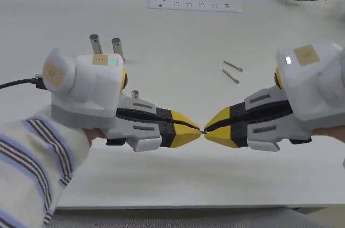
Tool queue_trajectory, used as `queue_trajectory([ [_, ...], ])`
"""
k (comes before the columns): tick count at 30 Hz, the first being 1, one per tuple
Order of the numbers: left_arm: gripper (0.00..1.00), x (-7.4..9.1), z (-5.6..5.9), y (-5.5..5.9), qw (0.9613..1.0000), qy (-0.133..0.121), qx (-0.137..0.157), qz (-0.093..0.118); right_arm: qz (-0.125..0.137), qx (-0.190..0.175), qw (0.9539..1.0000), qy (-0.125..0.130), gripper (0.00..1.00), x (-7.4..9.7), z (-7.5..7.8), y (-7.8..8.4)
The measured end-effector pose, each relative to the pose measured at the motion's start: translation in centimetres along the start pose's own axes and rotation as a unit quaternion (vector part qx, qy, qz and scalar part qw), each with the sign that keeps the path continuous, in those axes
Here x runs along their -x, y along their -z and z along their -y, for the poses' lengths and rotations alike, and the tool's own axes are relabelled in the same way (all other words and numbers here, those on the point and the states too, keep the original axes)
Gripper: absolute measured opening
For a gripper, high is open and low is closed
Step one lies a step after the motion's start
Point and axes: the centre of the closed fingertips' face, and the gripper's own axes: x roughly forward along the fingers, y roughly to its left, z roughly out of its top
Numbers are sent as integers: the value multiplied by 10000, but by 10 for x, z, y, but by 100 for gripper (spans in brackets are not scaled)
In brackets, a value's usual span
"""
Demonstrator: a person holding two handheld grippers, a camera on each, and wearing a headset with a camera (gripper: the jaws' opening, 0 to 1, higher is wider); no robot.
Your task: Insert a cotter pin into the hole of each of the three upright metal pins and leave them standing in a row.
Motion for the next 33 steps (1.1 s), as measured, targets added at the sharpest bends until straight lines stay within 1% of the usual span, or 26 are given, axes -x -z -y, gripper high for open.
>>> queue_trajectory([
  [5, 0, 1, 2, 0, 9999, 46, -132, -41, -43, 24, 10000, -61, 5, 0, -2, 1],
  [12, 0, 3, 4, 0, 9996, 91, -263, -47, -81, 103, 9998, -141, 5, -1, -5, 1],
  [15, 0, 3, 4, -1, 9995, 91, -302, -29, -97, 137, 9997, -161, 5, -1, -6, -1],
  [16, 0, 3, 4, -3, 9993, 102, -349, 16, -95, 157, 9997, -189, 5, -1, -7, -1],
  [17, 0, 4, 5, -6, 9995, 121, -281, 107, -101, 132, 9997, -206, 5, -2, -7, -1],
  [20, 0, 4, 4, -3, 9994, 90, -325, 10, -134, 167, 9996, -183, 5, -3, -6, 0],
  [21, 0, 4, 4, -4, 9994, 101, -329, 12, -132, 162, 9996, -183, 5, -3, -6, -1],
  [22, 0, 4, 4, -3, 9994, 104, -332, 7, -123, 73, 9997, -193, 5, -3, -7, -1],
  [26, 0, 6, 3, -4, 9994, 83, -324, 51, -98, 21, 9998, -161, 4, -2, -6, -4],
  [29, 0, 7, 2, -4, 9994, 78, -329, 67, -132, 71, 9998, -150, 4, -1, -5, -5],
  [33, 0, 7, 3, -4, 9993, 71, -350, 70, -195, 18, 9996, -185, 4, 2, -5, -6],
])
